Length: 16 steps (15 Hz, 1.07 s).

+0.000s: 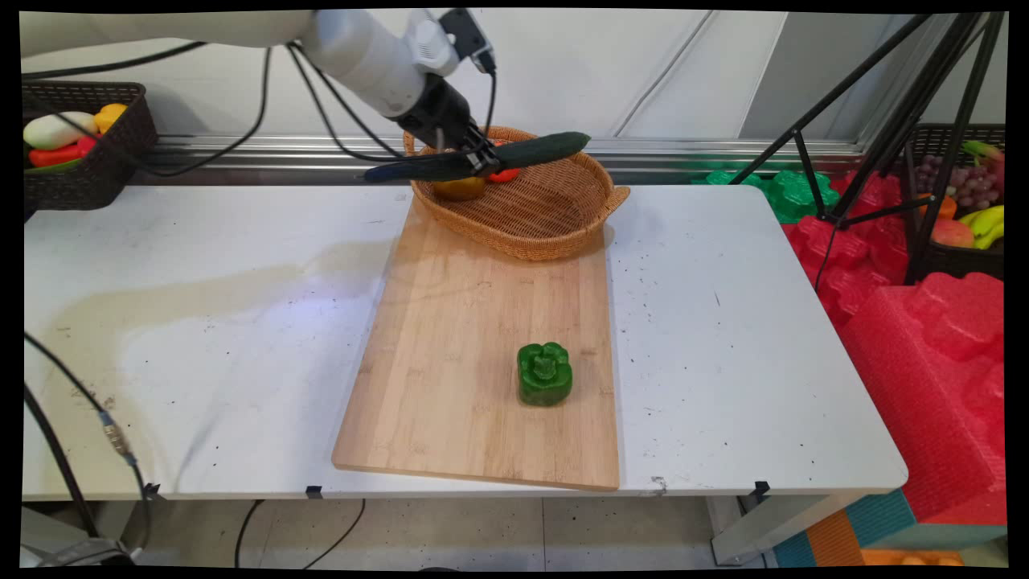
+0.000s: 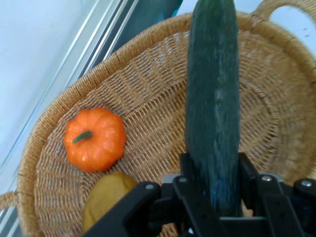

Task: Place the picked object on the cutting board

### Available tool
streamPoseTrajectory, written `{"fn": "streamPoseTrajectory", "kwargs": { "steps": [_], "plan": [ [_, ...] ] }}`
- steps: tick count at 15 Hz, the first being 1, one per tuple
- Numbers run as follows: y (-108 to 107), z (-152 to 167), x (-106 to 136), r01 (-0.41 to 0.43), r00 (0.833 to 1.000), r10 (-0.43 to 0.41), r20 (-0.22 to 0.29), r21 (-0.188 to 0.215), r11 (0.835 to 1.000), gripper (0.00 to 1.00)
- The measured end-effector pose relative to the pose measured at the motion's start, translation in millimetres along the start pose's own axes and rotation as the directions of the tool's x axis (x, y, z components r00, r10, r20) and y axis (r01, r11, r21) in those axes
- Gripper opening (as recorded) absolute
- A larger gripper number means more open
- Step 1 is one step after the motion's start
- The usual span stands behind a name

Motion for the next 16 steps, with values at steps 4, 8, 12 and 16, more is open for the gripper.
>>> {"fn": "streamPoseTrajectory", "kwargs": {
  "steps": [4, 8, 12, 16],
  "plan": [
    [32.0, -49.2, -22.2, 0.062, 0.998, -0.062, -0.021, -0.011, 0.998, 0.0],
    [68.3, -82.8, -52.7, 0.108, 0.994, -0.109, -0.001, -0.045, 0.993, 0.0],
    [96.6, -97.5, -73.8, 0.129, 0.992, -0.127, 0.021, -0.078, 0.989, 0.0],
    [119.3, -95.8, -86.5, 0.152, 0.988, -0.148, 0.043, -0.101, 0.983, 0.0]
  ]
}}
